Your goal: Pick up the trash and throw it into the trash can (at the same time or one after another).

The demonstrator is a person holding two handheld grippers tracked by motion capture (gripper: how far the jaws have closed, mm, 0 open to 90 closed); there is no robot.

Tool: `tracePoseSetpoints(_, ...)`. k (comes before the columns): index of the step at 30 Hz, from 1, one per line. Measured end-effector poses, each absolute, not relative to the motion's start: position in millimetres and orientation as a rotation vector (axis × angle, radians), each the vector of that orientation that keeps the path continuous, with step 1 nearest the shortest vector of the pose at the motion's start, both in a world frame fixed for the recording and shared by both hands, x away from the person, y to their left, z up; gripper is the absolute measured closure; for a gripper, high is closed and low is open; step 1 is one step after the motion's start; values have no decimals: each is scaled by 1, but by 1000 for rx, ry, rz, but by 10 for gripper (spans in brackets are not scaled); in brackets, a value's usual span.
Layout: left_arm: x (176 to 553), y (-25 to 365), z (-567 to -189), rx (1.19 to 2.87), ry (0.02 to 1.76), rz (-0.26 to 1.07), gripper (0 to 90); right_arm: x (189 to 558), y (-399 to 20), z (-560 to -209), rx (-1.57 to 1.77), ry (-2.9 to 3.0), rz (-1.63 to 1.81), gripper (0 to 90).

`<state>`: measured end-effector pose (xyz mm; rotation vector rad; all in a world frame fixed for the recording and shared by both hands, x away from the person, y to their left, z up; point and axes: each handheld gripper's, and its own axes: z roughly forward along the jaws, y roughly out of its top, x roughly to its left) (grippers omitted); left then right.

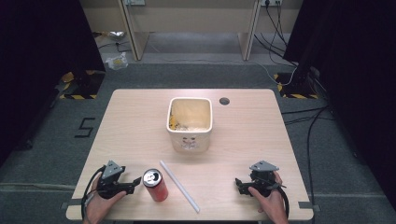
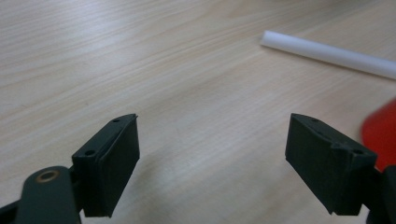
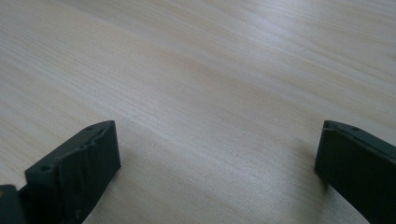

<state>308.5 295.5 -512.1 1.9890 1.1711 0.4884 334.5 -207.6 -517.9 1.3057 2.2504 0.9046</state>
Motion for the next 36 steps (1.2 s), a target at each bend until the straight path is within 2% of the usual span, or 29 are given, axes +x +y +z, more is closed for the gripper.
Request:
tracePoseSetpoints(17,250,284,-500,1933,1086,422,163,335,-208,-518,1304,2250,903,1)
tracePoseSetpoints(36,244,255,-492,1912,967,372,162,335,-208,-518,1304,2253,903,0)
